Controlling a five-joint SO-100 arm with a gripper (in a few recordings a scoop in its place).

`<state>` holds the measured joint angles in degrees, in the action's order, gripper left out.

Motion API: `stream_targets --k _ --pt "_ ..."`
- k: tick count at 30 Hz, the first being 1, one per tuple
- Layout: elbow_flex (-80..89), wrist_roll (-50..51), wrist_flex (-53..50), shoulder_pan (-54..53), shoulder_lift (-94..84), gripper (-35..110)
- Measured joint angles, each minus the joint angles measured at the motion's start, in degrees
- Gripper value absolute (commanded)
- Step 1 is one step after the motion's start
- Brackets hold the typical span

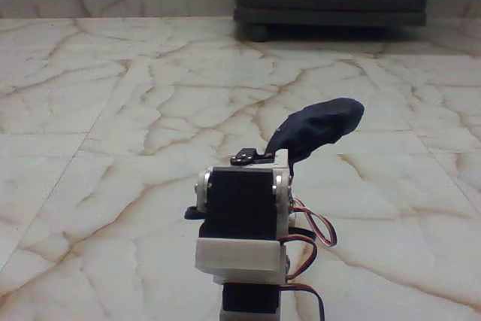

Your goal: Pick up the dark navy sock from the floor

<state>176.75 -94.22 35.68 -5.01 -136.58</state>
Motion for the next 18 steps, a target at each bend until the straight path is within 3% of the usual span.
stream_targets --k 18 --pt "0.0 0.7 0.0 0.0 0.0 0"
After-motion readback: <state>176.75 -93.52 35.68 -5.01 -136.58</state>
